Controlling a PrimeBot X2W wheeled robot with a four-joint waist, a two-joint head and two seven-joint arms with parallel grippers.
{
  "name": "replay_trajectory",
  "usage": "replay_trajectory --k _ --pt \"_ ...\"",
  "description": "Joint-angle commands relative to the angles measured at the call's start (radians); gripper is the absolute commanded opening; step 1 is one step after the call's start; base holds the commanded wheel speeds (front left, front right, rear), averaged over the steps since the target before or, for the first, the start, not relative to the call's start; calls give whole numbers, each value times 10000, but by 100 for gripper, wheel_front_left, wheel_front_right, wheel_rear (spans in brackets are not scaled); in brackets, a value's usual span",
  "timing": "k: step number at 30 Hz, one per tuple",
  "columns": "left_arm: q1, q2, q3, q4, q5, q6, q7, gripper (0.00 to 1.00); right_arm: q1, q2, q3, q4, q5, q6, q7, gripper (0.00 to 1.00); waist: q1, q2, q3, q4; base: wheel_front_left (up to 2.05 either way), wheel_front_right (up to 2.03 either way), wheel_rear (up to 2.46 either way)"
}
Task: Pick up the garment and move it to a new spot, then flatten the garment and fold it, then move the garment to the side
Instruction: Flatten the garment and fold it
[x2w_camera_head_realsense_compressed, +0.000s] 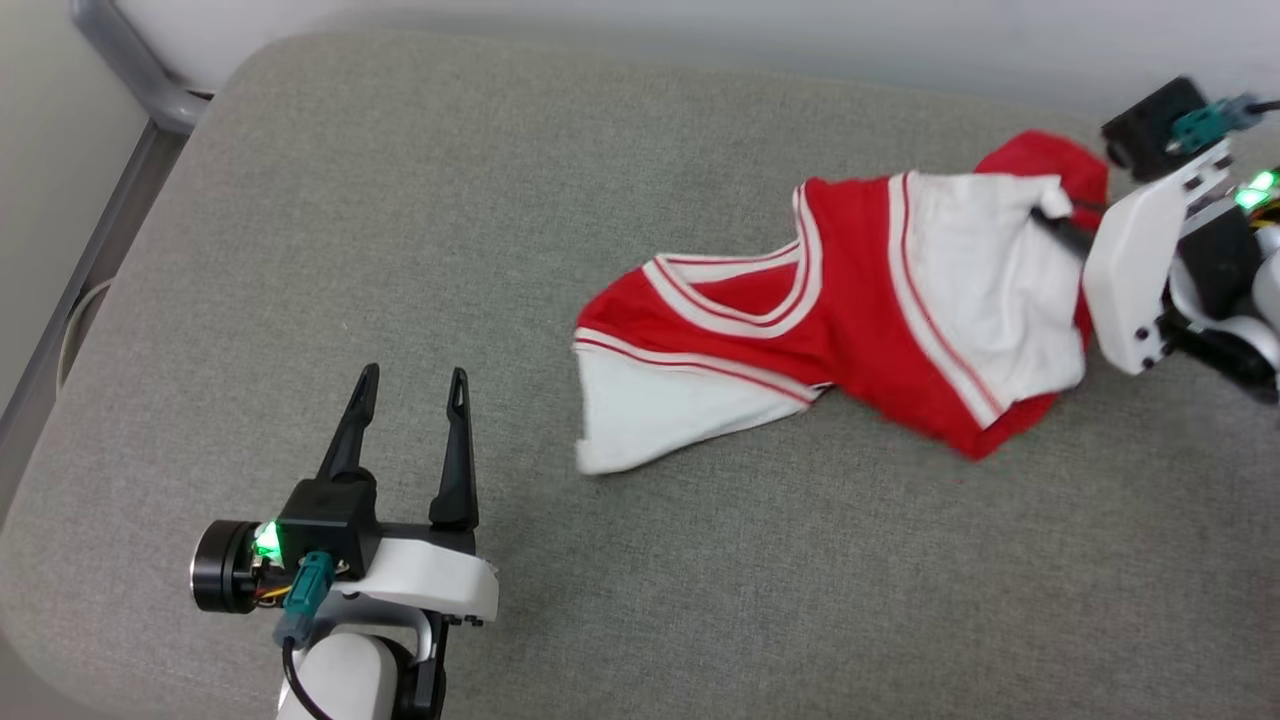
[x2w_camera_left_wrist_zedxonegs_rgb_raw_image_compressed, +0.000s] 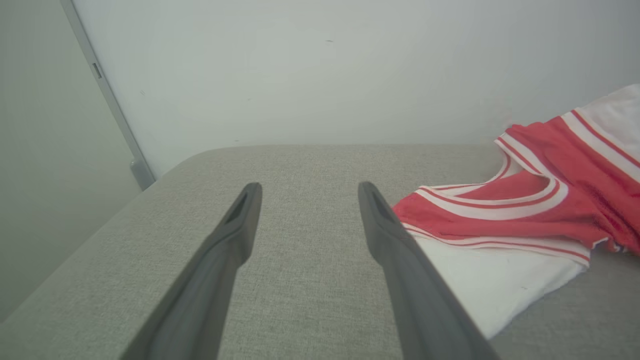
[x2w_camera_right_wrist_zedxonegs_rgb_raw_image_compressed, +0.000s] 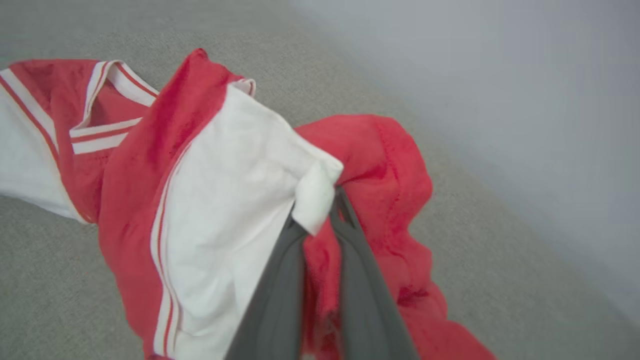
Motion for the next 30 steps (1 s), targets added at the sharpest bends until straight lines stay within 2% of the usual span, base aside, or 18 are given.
replay_trajectory --k 1,8,15,24,30 --pt "128 -24 99 36 87 -46 -25 100 -327 -158 4 121 -105 -16 -360 0 -1 0 -185 -58 0 0 0" --pt "564 -102 388 66 258 -76 -25 100 -165 -469 431 94 -361 -16 -1685 0 -1 0 -757 -339 0 0 0" --pt "1203 -165 607 119 356 -181 -25 100 2094 -816 948 -770 -264 -16 -2922 0 -1 0 -1590 -930 0 0 0" --pt "1775 -194 821 139 415 -303 -26 100 5210 -816 360 -1229 -225 -16 -3734 0 -1 0 -2245 -1493 0 0 0" --pt "1931 -216 905 128 477 -394 -26 100 7008 -660 -314 -1110 -353 -16 -3734 0 -1 0 -2393 -1574 0 0 0"
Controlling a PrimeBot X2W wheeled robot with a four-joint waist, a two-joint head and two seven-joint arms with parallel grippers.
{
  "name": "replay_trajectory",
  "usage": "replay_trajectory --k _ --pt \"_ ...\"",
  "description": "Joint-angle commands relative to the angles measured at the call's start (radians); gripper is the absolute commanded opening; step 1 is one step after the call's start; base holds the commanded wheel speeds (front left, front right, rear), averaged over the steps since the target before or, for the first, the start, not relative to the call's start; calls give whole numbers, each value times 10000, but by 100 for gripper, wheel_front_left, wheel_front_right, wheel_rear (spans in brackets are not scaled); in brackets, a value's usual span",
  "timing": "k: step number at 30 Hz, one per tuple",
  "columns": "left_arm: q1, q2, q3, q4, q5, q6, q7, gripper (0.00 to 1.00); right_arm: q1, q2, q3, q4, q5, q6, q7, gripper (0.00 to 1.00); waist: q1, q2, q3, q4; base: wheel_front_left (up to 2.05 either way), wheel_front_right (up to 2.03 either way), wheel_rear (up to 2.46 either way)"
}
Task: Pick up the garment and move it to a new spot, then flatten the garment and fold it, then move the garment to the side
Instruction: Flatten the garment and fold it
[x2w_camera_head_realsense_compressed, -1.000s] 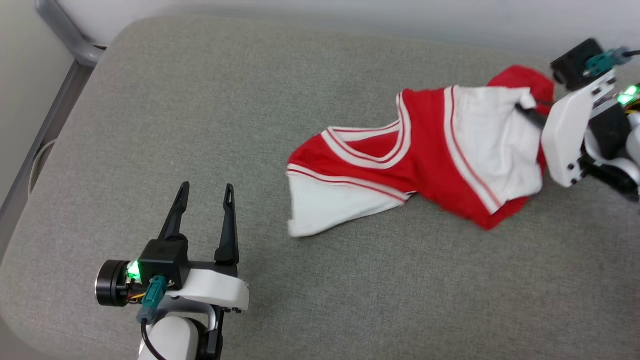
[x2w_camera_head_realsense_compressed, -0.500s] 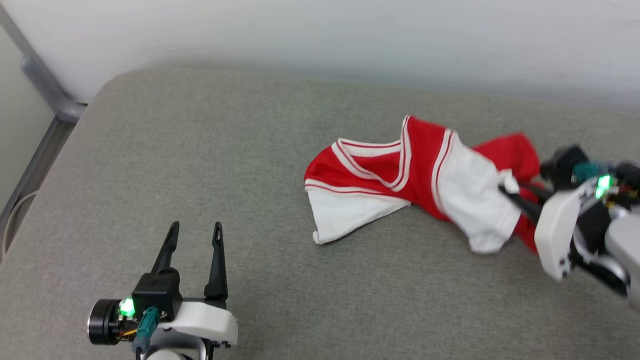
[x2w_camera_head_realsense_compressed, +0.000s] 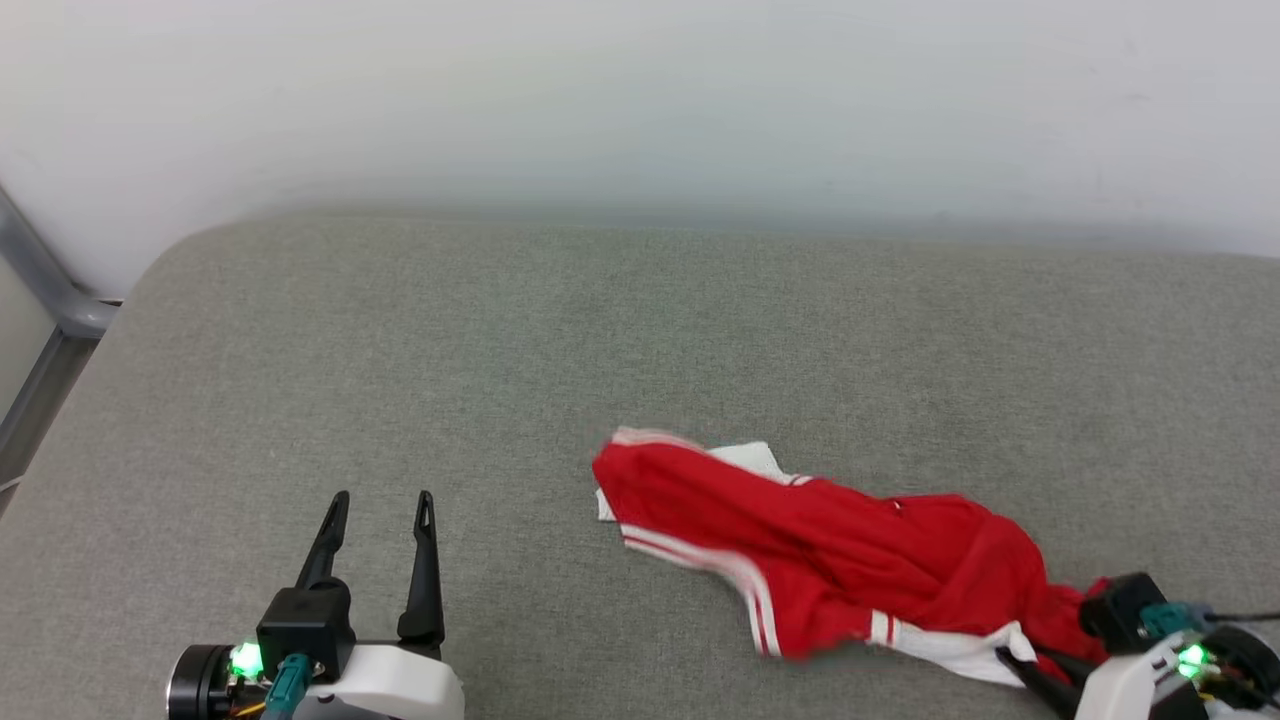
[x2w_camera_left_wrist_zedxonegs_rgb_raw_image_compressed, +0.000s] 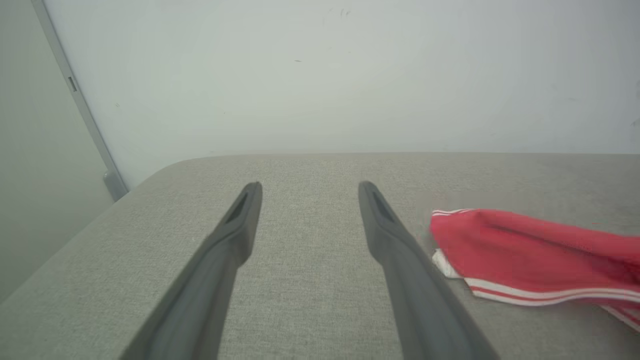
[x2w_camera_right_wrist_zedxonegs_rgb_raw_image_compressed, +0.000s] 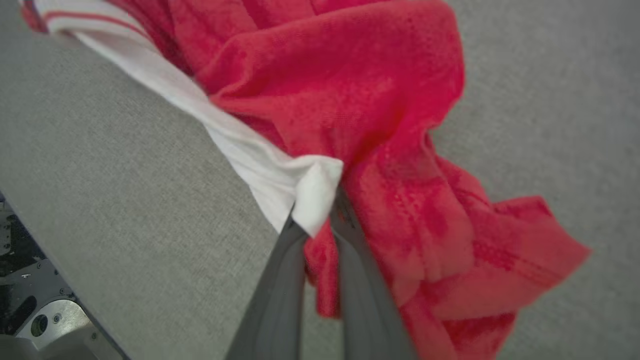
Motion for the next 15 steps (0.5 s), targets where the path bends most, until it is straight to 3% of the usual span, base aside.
replay_trajectory --k 1,5,6,7,15 --pt "110 -40 36 -31 47 -49 -26 100 262 57 -174 113 -10 -14 -61 0 1 -1 -13 -6 0 0 0" --pt "295 -51 114 -47 67 -46 -26 100 936 315 -977 360 -244 -15 -362 4 1 -1 -111 -47 0 0 0" --pt "323 -51 132 -45 69 -41 -26 100 1049 396 -1193 352 -330 -15 -462 44 1 -1 -150 -66 0 0 0" --pt "348 -51 162 -46 82 -34 -26 100 1109 448 -1464 309 -417 -15 -605 100 1 -1 -189 -89 0 0 0" --pt "668 -8 313 -201 154 -16 -26 100 1810 358 -3896 -1185 -1493 -14 -868 100 1 -1 -429 -396 0 0 0"
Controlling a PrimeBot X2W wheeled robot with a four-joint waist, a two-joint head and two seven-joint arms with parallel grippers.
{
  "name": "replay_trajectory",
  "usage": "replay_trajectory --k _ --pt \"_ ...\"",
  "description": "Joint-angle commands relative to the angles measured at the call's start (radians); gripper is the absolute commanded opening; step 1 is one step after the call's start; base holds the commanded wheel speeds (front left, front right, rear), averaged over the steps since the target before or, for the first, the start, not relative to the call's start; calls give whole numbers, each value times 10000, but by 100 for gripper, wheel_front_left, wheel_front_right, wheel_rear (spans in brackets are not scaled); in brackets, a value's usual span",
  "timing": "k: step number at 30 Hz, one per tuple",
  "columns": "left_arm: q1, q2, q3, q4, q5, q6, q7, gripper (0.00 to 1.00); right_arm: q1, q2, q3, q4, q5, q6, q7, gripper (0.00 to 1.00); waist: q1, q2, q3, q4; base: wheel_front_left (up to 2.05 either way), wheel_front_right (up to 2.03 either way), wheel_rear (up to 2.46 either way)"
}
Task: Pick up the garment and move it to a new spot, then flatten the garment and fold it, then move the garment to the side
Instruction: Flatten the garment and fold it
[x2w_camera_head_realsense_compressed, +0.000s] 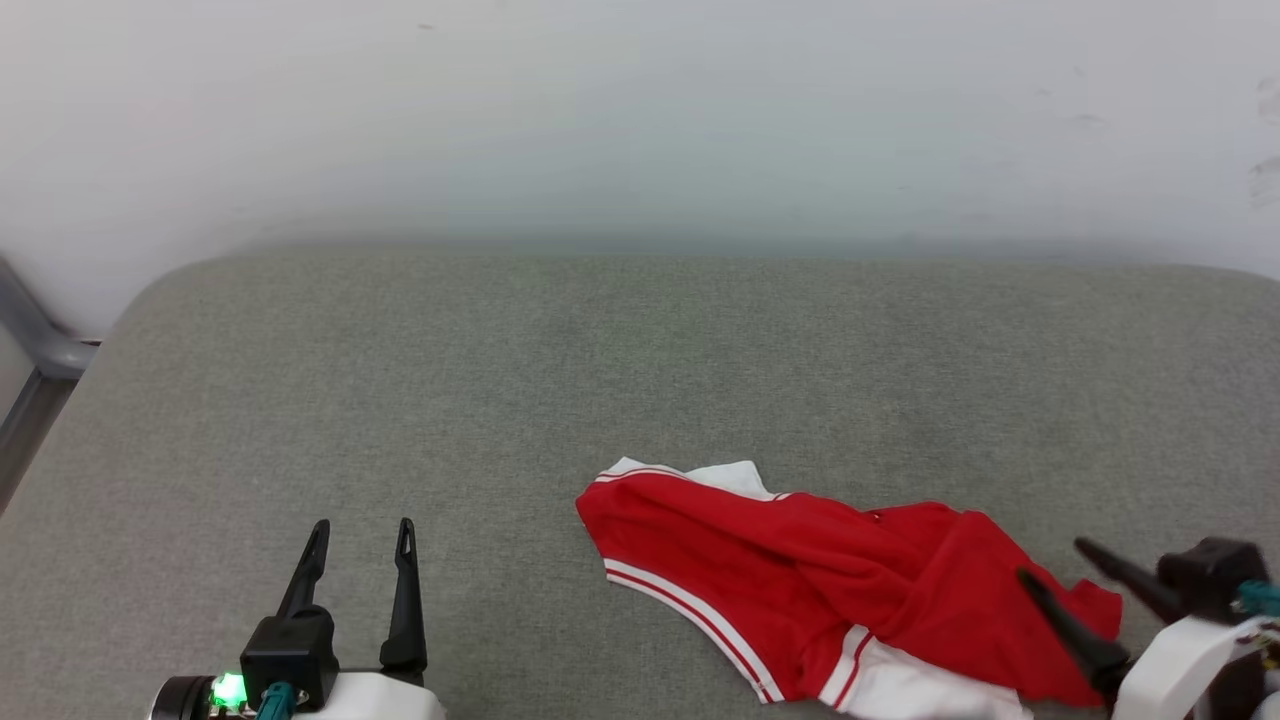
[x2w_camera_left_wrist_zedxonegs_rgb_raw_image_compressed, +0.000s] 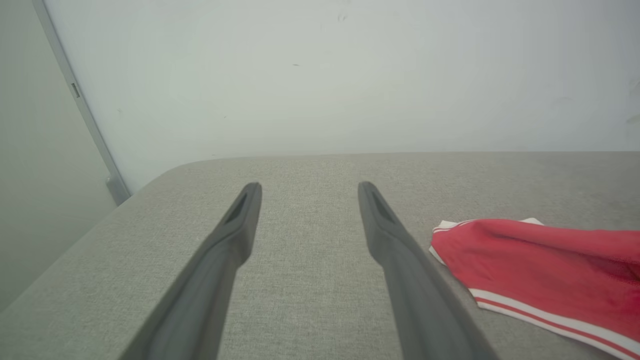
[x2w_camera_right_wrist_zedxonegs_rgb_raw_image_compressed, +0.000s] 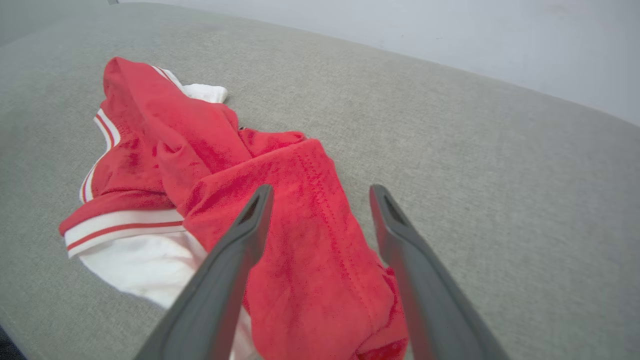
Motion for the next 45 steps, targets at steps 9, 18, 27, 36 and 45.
replay_trajectory --k 9,18,27,36,45 --pt "84 -21 -69 -164 166 -37 -26 100 785 -648 -2495 -2803 -1274 -12 2282 100 1 -1 44 -274 0 0 0" --pt "-252 -33 -191 -270 249 -108 -26 100 840 -1779 -2281 -4275 -557 -12 6122 100 1 -1 583 -145 0 0 0" --pt "-720 -71 -341 -312 256 -165 -26 100 352 -1854 -1550 -3857 -424 -12 7554 100 1 -1 1305 210 0 0 0" --pt "-1165 -89 -416 -295 280 -186 -26 100 -400 -1286 -507 -1786 -516 -12 7379 100 1 -1 1919 471 0 0 0" --pt "-1100 -69 -377 -168 297 -134 -26 100 -465 -707 546 -432 47 -9 6152 0 1 -1 1840 445 0 0 0"
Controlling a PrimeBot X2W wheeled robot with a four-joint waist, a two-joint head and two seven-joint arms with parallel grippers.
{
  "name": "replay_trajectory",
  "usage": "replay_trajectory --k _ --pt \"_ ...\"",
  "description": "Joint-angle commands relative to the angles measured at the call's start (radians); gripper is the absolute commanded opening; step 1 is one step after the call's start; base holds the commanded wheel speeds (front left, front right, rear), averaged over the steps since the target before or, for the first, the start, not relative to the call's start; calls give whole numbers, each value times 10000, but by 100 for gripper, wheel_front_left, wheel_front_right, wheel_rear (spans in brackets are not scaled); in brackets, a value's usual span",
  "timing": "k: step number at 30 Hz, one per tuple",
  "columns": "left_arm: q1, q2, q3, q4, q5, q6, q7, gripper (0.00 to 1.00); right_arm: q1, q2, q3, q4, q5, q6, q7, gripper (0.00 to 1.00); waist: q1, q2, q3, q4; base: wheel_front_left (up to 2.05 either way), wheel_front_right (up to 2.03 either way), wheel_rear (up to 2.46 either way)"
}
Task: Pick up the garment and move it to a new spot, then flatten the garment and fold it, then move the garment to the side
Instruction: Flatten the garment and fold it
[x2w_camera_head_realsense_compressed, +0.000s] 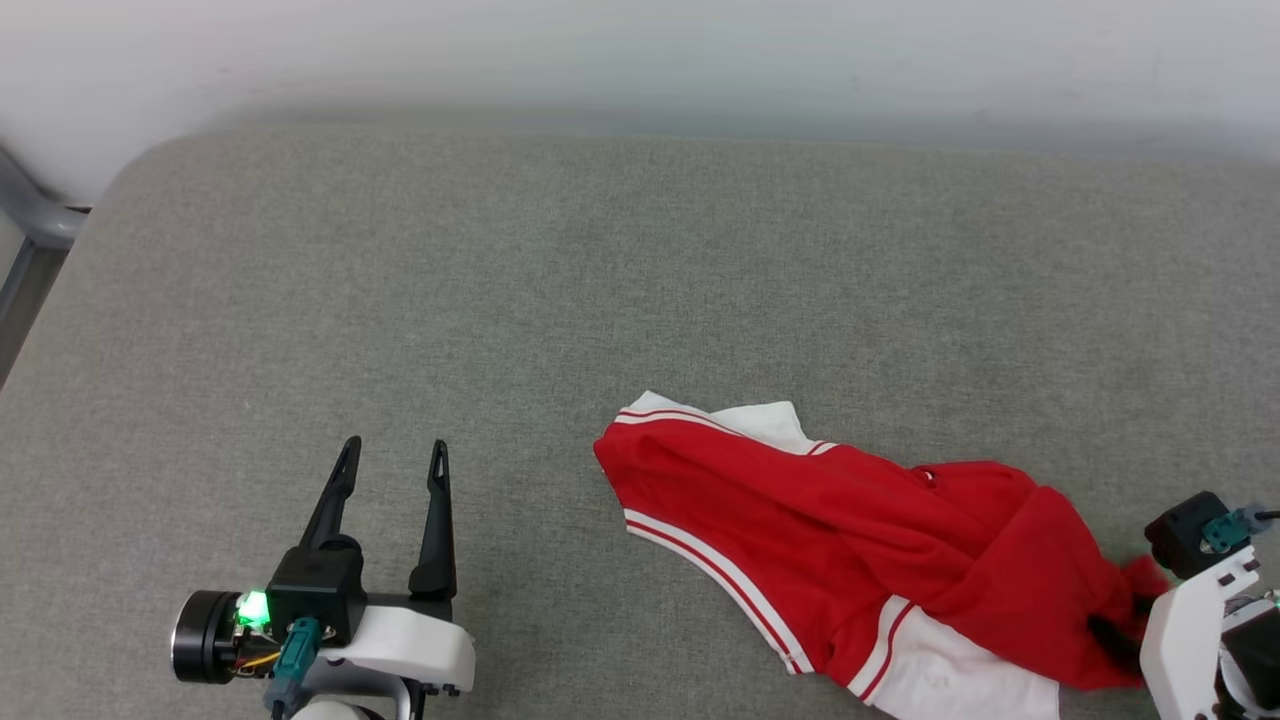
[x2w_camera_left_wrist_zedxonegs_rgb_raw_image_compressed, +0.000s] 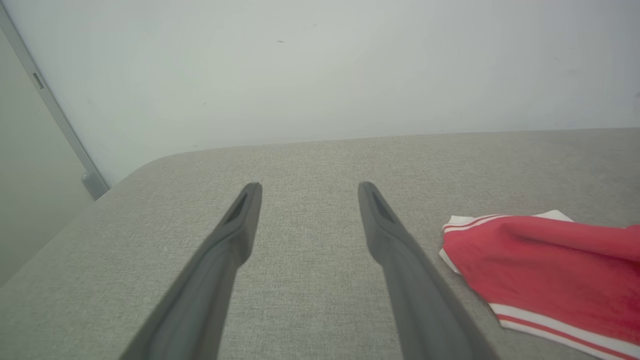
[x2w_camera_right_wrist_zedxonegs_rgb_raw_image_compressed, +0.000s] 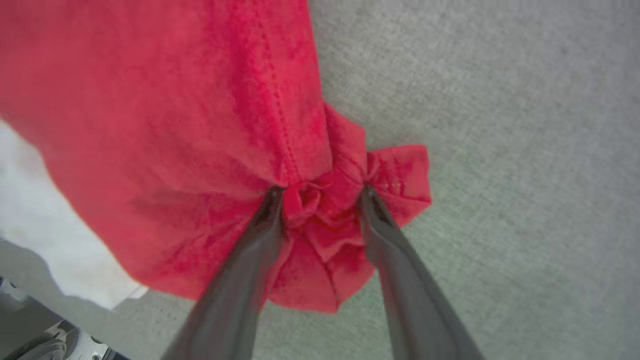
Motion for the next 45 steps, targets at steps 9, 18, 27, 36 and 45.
replay_trajectory --k 9,18,27,36,45 --pt "516 17 64 69 6 89 -26 100 447 -113 -978 -921 469 -5 -1767 0 0 0 -963 -337 0 0 0" --pt "793 -2 20 -55 -2 133 -26 100 858 -292 -3256 -2963 -80 -5 -1663 0 0 0 -1232 -442 0 0 0" --pt "214 -50 -231 -198 39 48 -26 100 -978 -33 -3742 -3654 -879 -5 -817 0 0 0 -630 -2 0 0 0" --pt "-461 -109 -491 -339 -42 18 -26 100 -4279 615 -1841 -1778 -1275 -7 -206 0 0 0 331 578 0 0 0" --pt "-933 -156 -707 -415 -122 97 -26 100 -6258 1711 994 1216 -512 -7 292 0 0 0 1034 926 0 0 0"
